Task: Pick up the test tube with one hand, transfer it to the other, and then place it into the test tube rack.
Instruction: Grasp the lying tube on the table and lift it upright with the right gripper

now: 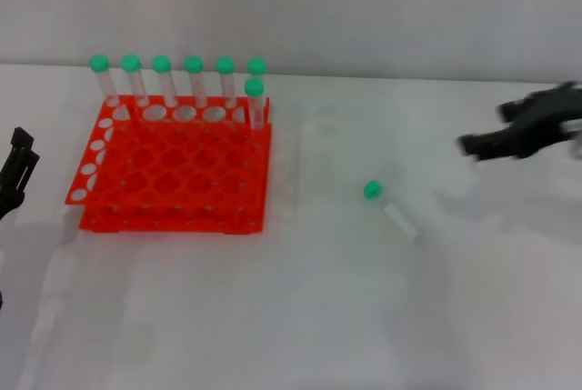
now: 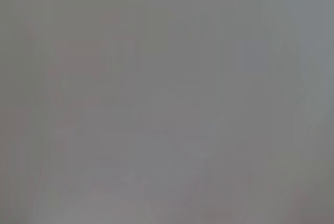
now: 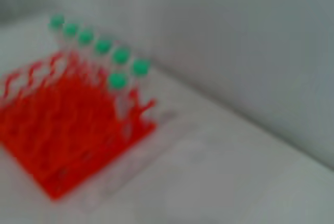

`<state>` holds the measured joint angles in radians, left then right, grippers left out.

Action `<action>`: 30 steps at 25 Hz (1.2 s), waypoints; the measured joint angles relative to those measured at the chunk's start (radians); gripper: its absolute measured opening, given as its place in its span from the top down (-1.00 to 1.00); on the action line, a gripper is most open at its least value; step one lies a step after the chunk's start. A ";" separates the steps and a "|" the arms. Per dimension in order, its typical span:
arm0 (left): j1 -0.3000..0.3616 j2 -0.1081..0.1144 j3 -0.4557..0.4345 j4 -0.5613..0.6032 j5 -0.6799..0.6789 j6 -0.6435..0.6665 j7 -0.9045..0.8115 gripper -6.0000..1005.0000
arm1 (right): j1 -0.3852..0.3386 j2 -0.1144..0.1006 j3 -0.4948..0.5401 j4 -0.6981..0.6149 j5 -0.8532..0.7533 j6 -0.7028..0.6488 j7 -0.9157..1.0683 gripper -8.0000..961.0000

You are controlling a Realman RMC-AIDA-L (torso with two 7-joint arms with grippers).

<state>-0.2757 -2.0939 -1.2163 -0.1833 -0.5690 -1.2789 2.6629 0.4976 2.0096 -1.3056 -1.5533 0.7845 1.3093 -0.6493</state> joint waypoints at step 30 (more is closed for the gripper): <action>-0.016 0.002 0.049 -0.002 0.017 0.006 0.000 -0.78 | 0.377 0.018 -0.543 0.398 -0.274 -0.025 0.635 -0.31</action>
<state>-0.2920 -2.0923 -1.1677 -0.1856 -0.5523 -1.2733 2.6630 0.8744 2.0280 -1.8489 -1.1551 0.5107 1.2844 -0.0148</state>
